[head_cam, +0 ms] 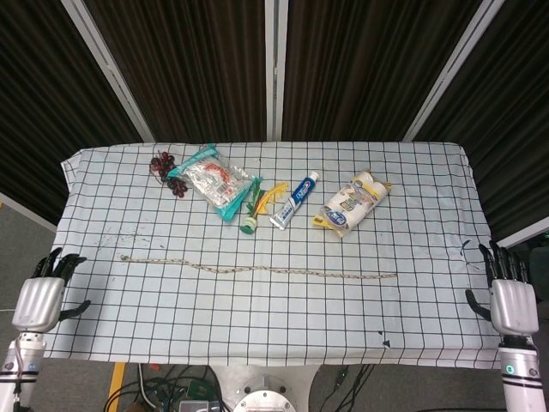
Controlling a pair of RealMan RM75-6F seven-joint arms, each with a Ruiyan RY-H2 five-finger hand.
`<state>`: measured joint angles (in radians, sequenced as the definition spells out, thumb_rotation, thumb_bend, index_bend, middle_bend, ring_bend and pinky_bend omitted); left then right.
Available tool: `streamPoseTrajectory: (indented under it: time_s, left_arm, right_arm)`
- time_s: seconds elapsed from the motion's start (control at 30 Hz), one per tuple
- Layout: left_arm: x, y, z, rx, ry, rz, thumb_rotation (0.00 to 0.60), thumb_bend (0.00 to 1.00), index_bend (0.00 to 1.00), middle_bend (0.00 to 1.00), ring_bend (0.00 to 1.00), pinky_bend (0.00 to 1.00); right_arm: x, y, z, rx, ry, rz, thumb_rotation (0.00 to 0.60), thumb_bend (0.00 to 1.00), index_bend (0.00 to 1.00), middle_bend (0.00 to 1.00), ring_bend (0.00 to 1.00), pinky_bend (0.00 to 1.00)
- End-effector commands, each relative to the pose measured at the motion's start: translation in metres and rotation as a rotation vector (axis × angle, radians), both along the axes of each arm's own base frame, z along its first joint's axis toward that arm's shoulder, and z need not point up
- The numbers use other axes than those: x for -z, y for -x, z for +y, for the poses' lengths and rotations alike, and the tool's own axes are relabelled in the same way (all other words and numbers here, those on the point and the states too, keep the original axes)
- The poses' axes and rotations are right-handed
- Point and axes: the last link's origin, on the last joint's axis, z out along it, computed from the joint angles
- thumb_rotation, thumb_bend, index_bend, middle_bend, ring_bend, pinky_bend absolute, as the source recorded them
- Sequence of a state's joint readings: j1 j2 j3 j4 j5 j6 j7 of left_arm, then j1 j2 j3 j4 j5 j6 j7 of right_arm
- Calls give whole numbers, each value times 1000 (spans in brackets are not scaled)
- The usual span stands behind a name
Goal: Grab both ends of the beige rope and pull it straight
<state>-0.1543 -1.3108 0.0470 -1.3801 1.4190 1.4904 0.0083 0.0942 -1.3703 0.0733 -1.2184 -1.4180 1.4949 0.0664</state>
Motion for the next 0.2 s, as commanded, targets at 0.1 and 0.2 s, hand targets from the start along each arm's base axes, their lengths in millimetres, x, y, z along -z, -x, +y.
streamPoseTrajectory:
  time_s: [0.1, 0.2]
  left_arm:
    - [-4, 6, -16, -10, -16, -17, 600, 92, 192, 158, 21, 142]
    - [-1, 8, -17, -17, -22, -19, 600, 93, 193, 158, 21, 142]
  right_arm:
    - [-4, 9, 16, 32, -21, 41, 600, 223, 0, 0, 0, 0]
    - [-4, 11, 14, 44, -25, 44, 600, 223, 0, 0, 0, 0]
